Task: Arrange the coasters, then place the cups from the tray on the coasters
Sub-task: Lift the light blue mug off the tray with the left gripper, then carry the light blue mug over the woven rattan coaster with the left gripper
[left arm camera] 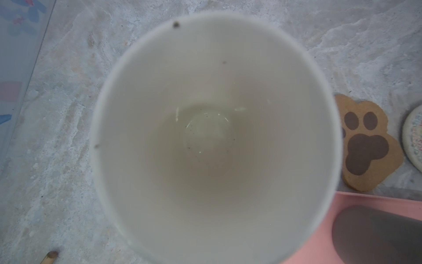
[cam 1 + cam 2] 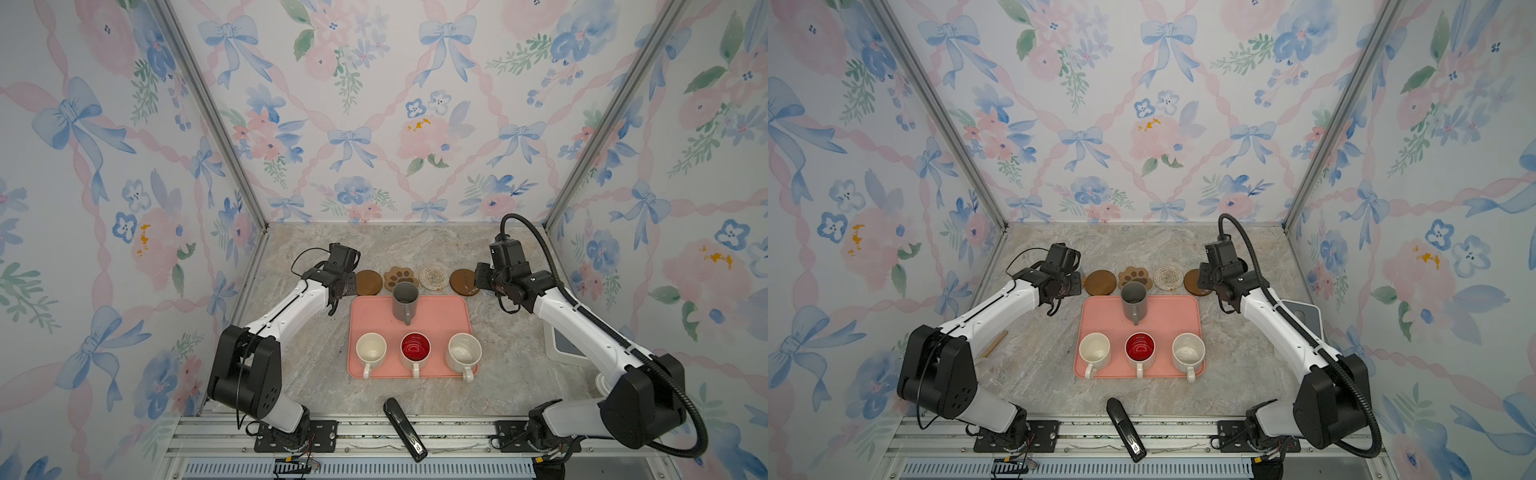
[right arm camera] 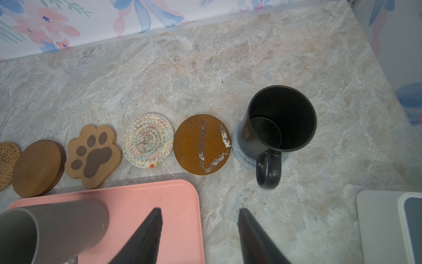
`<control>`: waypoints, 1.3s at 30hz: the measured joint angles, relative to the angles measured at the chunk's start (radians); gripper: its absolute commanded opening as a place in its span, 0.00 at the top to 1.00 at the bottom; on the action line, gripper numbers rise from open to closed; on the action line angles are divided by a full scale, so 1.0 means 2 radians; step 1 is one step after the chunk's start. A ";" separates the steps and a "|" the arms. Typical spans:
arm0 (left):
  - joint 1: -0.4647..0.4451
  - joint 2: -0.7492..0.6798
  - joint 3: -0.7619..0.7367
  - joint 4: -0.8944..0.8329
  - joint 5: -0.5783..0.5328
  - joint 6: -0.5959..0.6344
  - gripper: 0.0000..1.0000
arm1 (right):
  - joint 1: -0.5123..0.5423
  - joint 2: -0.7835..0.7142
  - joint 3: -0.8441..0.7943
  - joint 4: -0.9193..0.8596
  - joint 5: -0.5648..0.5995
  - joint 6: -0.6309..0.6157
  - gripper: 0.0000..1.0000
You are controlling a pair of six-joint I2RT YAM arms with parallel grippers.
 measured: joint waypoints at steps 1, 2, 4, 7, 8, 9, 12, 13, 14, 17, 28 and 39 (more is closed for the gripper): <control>0.006 0.006 0.002 0.002 0.000 0.002 1.00 | 0.000 0.000 0.000 0.000 0.000 0.000 0.43; 0.010 0.011 0.004 0.003 0.000 0.004 1.00 | 0.000 0.000 0.000 0.000 0.000 0.000 0.43; 0.020 0.022 0.006 0.005 0.000 0.008 1.00 | 0.000 0.000 0.000 0.000 0.000 0.000 0.43; 0.033 0.035 0.007 0.011 0.003 0.013 1.00 | 0.000 0.000 0.000 0.000 0.000 0.000 0.43; 0.038 0.039 0.007 0.013 0.005 0.015 1.00 | 0.000 0.000 0.000 0.000 0.000 0.000 0.43; 0.041 0.042 0.007 0.016 0.008 0.015 1.00 | 0.000 0.000 0.000 0.000 0.000 0.000 0.43; 0.046 0.051 0.009 0.023 0.015 0.017 1.00 | 0.000 0.000 0.000 0.000 0.000 0.000 0.43; 0.047 0.054 0.010 0.024 0.017 0.017 1.00 | 0.000 0.000 0.000 0.000 0.000 0.000 0.44; 0.047 0.058 0.011 0.026 0.019 0.017 1.00 | 0.000 0.000 0.000 0.000 0.000 0.000 0.44; 0.047 0.070 0.013 0.034 0.025 0.017 1.00 | 0.000 0.000 0.000 -0.001 0.000 0.000 0.44; 0.048 0.088 0.016 0.046 0.038 0.017 1.00 | 0.000 0.000 0.000 -0.002 0.000 0.000 0.44; 0.054 0.091 0.016 0.048 0.037 0.018 1.00 | 0.000 0.000 0.000 -0.004 0.000 0.002 0.44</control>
